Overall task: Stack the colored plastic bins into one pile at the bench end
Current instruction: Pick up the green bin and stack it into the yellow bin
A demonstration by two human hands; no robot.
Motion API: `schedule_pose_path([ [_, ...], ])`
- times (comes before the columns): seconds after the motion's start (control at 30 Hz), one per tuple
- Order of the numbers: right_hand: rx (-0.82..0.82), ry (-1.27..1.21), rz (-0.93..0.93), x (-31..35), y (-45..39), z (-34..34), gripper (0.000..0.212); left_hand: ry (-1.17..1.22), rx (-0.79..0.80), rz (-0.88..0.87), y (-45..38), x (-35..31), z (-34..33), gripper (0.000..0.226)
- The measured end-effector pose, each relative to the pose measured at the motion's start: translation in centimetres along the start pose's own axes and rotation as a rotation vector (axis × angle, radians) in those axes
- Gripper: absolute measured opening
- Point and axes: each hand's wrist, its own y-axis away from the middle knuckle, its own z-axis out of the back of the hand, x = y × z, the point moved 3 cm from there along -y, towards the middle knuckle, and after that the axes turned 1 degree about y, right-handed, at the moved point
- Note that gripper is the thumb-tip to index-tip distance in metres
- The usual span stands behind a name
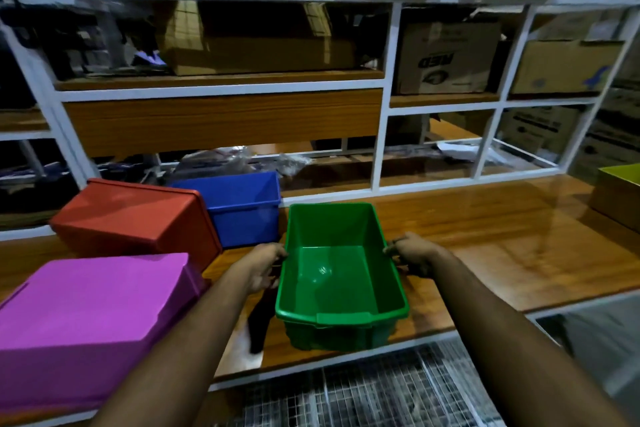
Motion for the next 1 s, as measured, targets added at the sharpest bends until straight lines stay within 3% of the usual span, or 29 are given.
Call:
schedule_pose_path([
  [0.17,-0.070,-0.277,-0.015,-3.4,3.4,3.8,0.017,-0.027,0.142,-0.030,-1.5,-1.2,-4.0,0.026],
  [0.33,-0.225,-0.459,-0.029,-8.6,7.9,9.7,0.018,-0.095,0.288,-0.041,-2.0,-1.8,-13.1,0.027],
  [0.77,-0.754,-0.873,0.017,-26.9,26.5,33.5,0.019,-0.245,0.775,-0.068,3.0,-0.7,-49.1,0.025],
  [1.0,-1.032,-0.892,0.013,-35.7,37.3,43.3,0.018,-0.240,1.013,-0.010,9.3,1.8,-67.4,0.028],
])
